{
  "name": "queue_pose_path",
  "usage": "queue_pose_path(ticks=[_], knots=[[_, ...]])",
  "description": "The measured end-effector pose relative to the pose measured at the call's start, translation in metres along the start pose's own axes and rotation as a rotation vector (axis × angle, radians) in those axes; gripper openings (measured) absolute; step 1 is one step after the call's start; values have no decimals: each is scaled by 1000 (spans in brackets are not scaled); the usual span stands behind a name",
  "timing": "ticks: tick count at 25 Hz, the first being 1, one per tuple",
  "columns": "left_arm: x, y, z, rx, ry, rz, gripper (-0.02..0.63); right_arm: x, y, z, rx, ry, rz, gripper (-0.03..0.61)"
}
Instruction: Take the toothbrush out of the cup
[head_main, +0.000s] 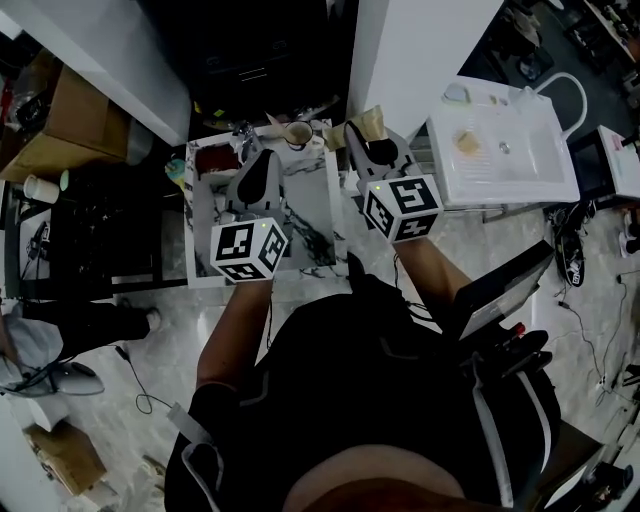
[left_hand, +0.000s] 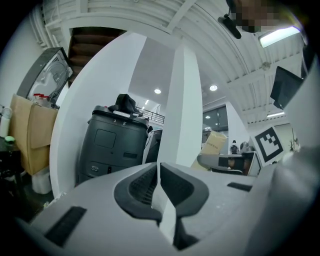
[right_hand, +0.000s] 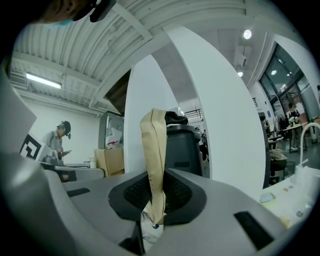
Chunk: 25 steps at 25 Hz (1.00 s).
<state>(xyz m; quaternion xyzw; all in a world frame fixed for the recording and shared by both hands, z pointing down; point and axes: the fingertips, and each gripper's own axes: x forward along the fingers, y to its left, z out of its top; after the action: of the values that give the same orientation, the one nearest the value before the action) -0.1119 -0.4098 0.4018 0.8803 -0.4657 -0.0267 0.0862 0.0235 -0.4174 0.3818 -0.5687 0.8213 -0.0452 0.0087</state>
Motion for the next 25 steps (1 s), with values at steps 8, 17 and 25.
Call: queue_pose_path(ticks=[8,17,25], knots=[[55,32,-58,-35,137,99,120,20,-27,-19,18,31,31,57],[105,74,-116,-63,220,236,138,49,-51,-52,30,70,108,57],[126,96,-155,-57,269,303,138,66,-61,-73,34,65,180,57]])
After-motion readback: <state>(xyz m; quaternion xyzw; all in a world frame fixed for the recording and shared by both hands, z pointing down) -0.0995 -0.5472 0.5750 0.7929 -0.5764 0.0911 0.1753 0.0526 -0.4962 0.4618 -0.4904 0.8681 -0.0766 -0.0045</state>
